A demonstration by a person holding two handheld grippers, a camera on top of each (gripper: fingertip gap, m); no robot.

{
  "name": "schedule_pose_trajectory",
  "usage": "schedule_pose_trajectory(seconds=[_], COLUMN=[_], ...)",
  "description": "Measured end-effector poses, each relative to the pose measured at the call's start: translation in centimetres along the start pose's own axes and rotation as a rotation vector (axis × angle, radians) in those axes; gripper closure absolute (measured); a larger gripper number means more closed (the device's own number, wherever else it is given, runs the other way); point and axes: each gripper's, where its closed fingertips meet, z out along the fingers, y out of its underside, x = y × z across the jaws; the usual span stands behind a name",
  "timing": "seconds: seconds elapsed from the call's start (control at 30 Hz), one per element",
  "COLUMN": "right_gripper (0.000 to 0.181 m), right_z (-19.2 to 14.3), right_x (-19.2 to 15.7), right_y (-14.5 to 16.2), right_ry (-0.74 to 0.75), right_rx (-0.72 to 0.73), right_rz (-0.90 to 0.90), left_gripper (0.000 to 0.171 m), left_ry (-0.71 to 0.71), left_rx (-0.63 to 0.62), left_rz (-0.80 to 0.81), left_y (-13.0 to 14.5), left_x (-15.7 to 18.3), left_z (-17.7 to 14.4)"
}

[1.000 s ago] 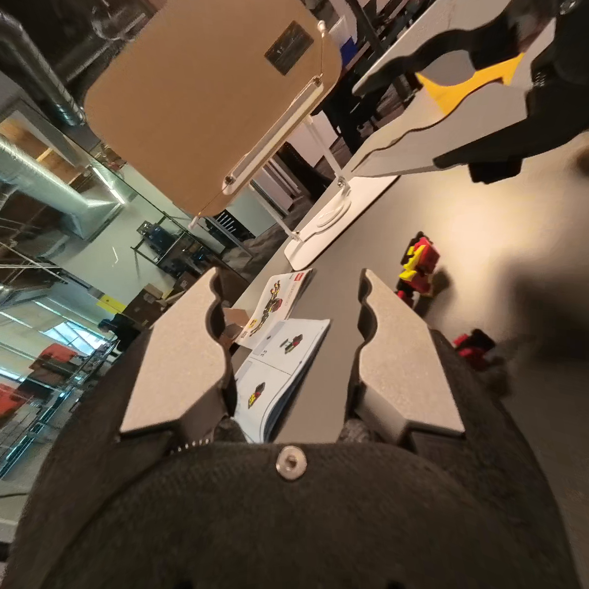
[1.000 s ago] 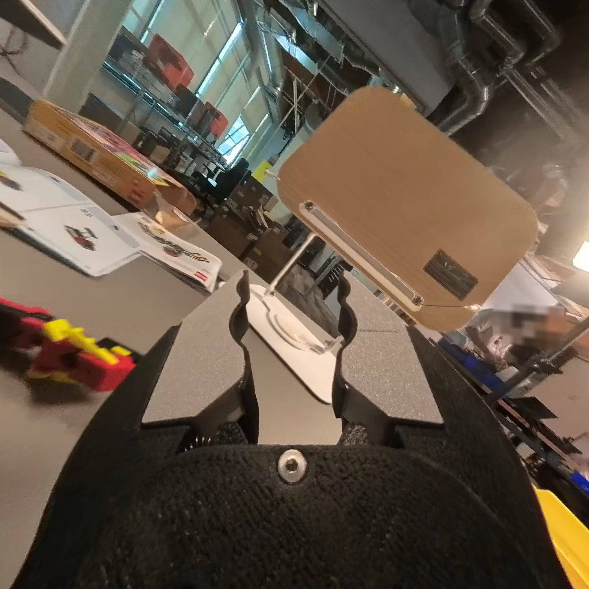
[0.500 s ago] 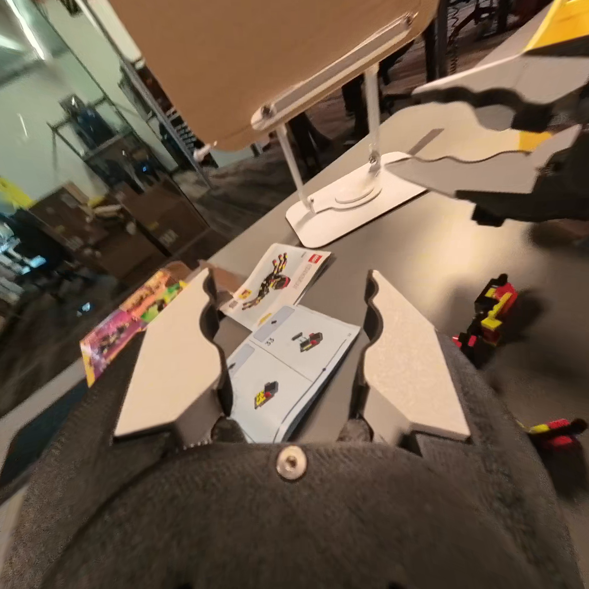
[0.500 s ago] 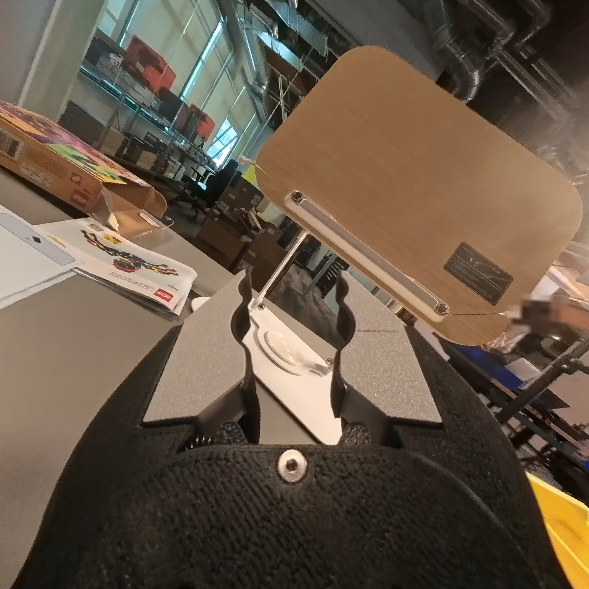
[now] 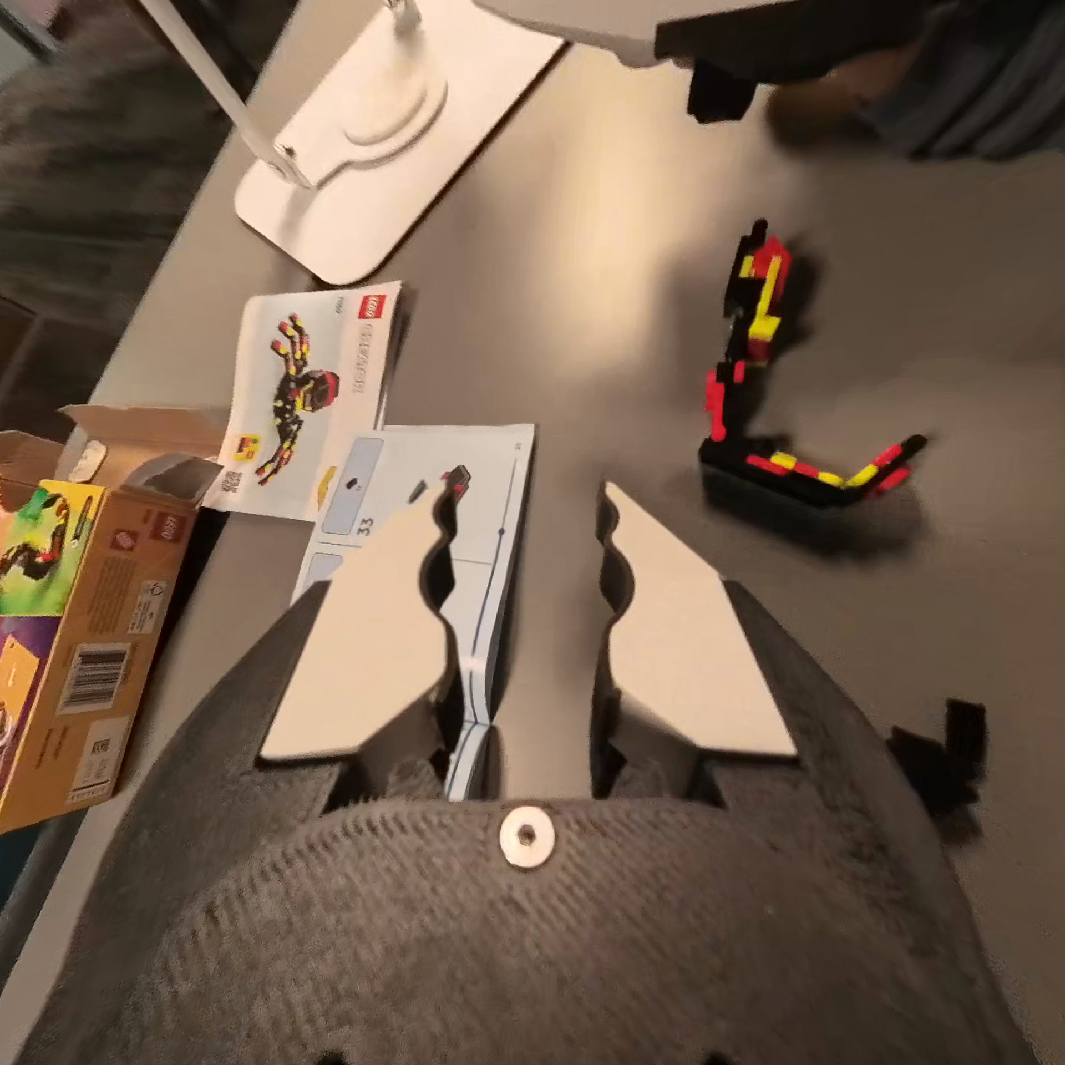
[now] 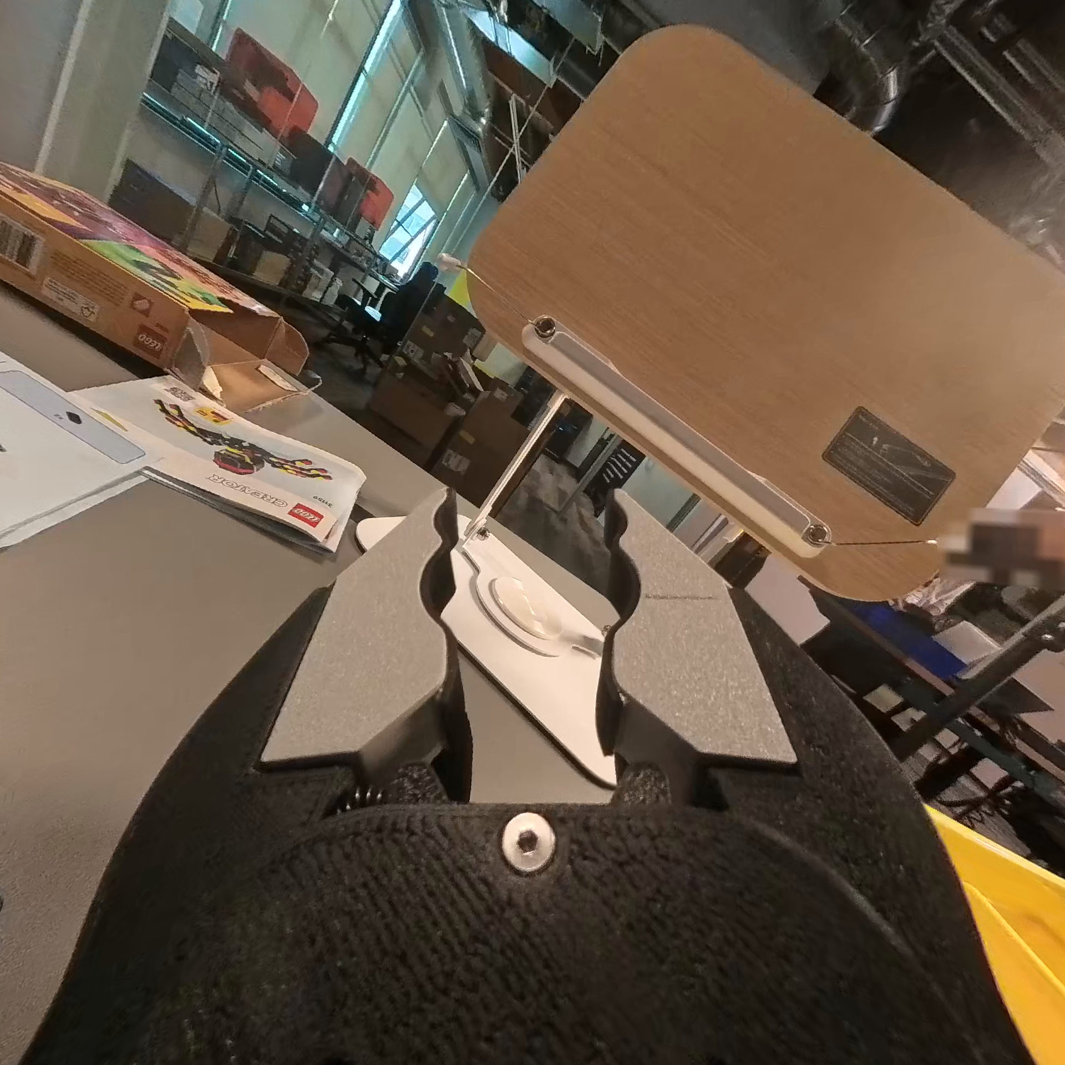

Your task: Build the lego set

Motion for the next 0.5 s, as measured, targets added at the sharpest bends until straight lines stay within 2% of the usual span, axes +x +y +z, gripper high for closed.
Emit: schedule_pose_trajectory(seconds=[0.07, 0.2, 0.37, 0.5], right_gripper=[0.132, 0.133, 0.134, 0.134], right_z=[0.1, 0.2, 0.3, 0.4], right_x=[-0.1, -0.5, -0.8, -0.8], right_y=[0.1, 0.2, 0.3, 0.5], right_ry=[-0.006, -0.022, -0.038, -0.041], right_rx=[-0.005, -0.013, -0.014, -0.022], right_rz=[0.000, -0.010, -0.014, 0.000], left_gripper=[0.130, 0.131, 0.129, 0.131], left_ry=[0.059, 0.053, 0.070, 0.113], left_rx=[-0.007, 0.019, -0.072, -0.108], left_rz=[-0.020, -0.030, 0.016, -0.076], left_y=[0.3, 0.1, 1.1, 1.9], left_x=[0.1, -1.2, -1.5, -1.7], left_z=[0.1, 1.3, 4.0, 5.0])
